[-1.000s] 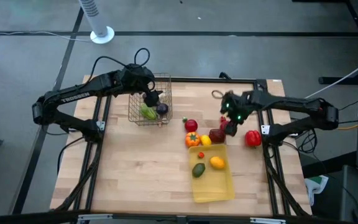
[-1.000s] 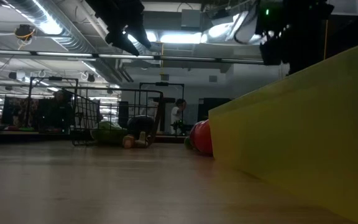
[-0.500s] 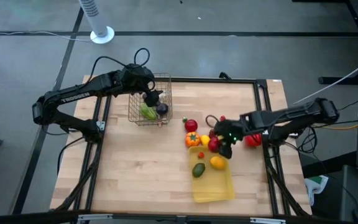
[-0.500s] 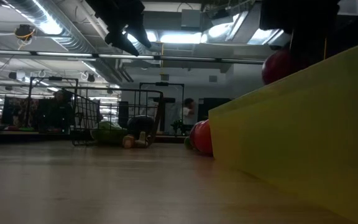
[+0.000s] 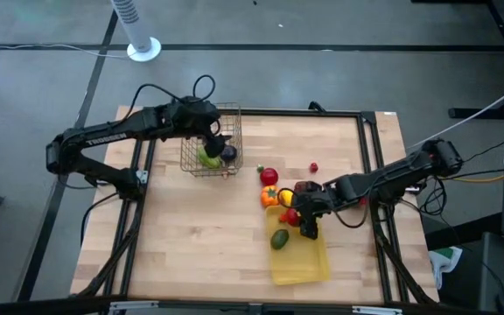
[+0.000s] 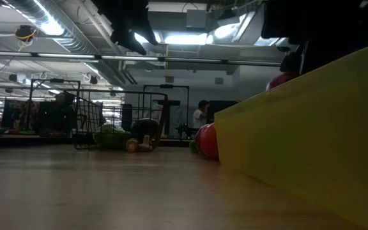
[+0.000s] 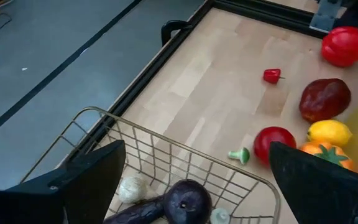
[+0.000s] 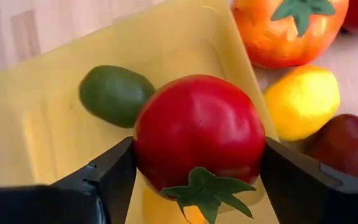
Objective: Sort produce into baskets
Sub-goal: Put the right red tomato into the yellow bin, then put the orange tomato into the yellow bin
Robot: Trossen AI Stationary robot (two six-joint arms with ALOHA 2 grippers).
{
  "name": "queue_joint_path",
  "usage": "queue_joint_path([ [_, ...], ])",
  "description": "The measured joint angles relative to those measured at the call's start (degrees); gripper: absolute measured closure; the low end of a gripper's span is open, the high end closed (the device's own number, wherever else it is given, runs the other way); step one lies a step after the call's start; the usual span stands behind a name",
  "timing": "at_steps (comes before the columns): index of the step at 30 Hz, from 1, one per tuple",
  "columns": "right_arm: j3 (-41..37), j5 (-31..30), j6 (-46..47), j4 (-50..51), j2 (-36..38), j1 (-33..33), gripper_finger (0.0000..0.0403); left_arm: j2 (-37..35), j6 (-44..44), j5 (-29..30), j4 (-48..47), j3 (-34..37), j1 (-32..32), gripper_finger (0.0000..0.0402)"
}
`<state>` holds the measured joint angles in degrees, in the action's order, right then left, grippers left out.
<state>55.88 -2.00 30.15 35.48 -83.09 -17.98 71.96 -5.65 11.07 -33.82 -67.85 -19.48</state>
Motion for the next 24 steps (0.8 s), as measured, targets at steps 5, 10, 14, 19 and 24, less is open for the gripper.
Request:
queue_joint_path([
  [5, 0.0, 0.0, 0.0, 0.1, -0.4, 0.0, 0.0116, 0.0, 0.0, 0.0, 0.0, 0.0, 3.4, 0.0009],
  [10, 0.0, 0.0, -0.1, 0.1, -0.4, 0.0, 0.0116, 0.6, -0.5, 0.0, 0.6, 0.0, 7.7, 0.0009],
  [14, 0.0, 0.0, -0.8, 0.1, -0.4, 0.0, 0.0101, 2.2, -3.1, 0.0, 0.9, 0.0, 11.5, 0.0010],
  [19, 0.0, 0.0, -0.8, 0.1, -0.4, 0.0, 0.0037, 4.7, -8.3, 0.0, 3.4, 0.0, 15.8, 0.0010],
  [24, 0.0, 0.0, -0.7, 0.1, -0.4, 0.0, 0.0017, 7.3, -20.0, 0.0, 5.3, 0.0, 19.3, 0.0010],
])
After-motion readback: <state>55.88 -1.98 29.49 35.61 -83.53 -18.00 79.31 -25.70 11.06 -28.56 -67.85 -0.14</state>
